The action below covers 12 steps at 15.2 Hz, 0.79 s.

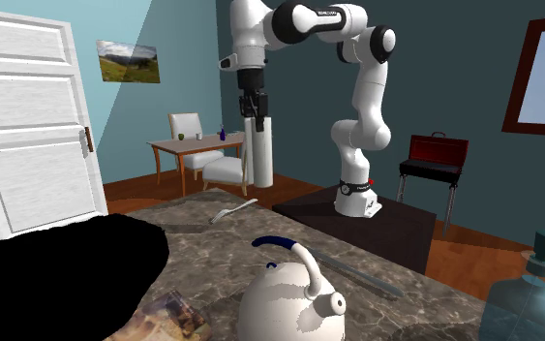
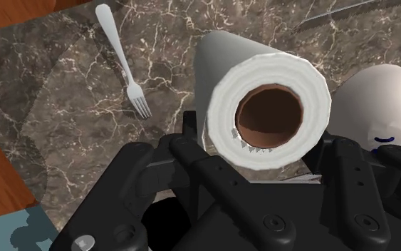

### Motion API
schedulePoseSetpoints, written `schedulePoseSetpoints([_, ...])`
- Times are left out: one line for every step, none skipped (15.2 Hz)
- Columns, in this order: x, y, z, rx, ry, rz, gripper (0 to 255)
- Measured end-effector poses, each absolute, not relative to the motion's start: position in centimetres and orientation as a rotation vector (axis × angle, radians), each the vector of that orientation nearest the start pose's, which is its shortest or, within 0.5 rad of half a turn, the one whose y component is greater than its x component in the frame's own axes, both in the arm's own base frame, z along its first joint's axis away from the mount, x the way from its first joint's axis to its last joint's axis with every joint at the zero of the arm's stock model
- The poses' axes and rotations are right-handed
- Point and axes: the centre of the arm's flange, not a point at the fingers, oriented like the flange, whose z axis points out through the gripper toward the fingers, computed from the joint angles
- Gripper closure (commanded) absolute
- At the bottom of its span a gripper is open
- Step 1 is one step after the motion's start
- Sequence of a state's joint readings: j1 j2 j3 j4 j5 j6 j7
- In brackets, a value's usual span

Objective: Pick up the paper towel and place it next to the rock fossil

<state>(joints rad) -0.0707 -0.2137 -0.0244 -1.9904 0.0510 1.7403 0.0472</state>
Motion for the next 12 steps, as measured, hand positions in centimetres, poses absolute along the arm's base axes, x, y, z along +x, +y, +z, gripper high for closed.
schedulePoseSetpoints([48.8,-4.3,55.7,-3.076,0.233,0.054,255])
schedulePoseSetpoints([48.8,-4.4,56.2,-3.076,0.233,0.054,255])
schedulePoseSetpoints([48.8,-4.4,56.7,-3.076,0.233,0.054,255])
schedulePoseSetpoints([48.8,-4.4,57.3,-3.076,0.233,0.054,255])
schedulePoseSetpoints([48.8,-4.4,57.8,-3.076,0.233,0.054,255])
schedulePoseSetpoints([48.8,-4.3,58.3,-3.076,0.233,0.054,255])
schedulePoseSetpoints([48.8,-4.4,58.8,-3.076,0.233,0.054,255])
schedulePoseSetpoints([48.8,-4.4,59.4,-3.076,0.233,0.054,255])
schedulePoseSetpoints([48.8,-4.4,59.9,-3.076,0.233,0.054,255])
schedulePoseSetpoints([48.8,-4.4,60.5,-3.076,0.233,0.054,255])
schedulePoseSetpoints([48.8,-4.4,61.0,-3.076,0.233,0.054,255])
schedulePoseSetpoints([48.8,-4.3,61.5,-3.076,0.233,0.054,255])
